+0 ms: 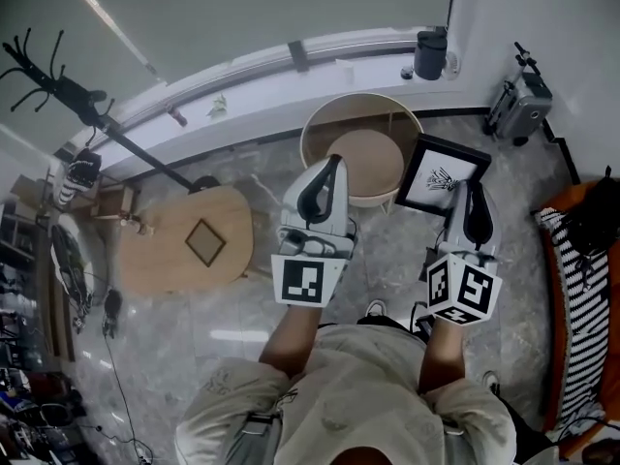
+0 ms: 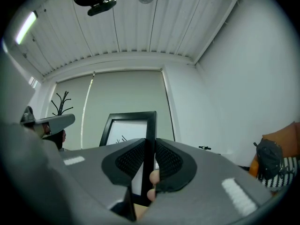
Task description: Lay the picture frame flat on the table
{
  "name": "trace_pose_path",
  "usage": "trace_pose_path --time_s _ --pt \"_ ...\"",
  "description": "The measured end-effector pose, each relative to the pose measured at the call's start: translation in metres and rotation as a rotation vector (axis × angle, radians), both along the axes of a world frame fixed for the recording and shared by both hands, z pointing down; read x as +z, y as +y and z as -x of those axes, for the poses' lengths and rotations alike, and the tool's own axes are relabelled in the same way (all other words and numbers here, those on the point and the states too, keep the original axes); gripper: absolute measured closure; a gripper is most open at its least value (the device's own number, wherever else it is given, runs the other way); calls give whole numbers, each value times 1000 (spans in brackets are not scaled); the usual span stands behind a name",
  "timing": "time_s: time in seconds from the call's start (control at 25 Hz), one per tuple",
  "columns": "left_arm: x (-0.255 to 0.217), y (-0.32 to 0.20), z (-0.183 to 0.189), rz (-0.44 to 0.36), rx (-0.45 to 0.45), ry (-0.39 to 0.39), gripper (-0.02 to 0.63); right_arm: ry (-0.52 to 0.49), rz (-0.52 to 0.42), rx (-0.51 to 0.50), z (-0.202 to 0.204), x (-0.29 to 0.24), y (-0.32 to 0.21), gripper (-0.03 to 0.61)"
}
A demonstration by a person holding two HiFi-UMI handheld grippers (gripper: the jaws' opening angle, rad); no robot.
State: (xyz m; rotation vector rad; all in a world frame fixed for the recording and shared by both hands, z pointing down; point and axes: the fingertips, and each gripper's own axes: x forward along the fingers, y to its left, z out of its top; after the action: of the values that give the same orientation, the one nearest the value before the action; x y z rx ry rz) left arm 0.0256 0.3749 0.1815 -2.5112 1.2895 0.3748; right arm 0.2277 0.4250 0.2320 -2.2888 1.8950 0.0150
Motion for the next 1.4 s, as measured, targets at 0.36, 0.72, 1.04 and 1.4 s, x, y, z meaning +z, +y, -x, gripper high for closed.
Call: trace_pose_path --time_s 0.36,0.72,1.04,1.4 --pt "13 -21 -54 13 -3 -28 611 -39 20 15 -60 15 -18 508" --pt "26 -58 -46 33 -20 -29 611 -35 58 18 -59 30 -56 508" --pt "29 -114 -11 43 -18 -15 611 11 85 -8 -22 29 -116 508" --pt "24 -171 44 37 -29 21 611 41 81 -15 26 17 -173 506"
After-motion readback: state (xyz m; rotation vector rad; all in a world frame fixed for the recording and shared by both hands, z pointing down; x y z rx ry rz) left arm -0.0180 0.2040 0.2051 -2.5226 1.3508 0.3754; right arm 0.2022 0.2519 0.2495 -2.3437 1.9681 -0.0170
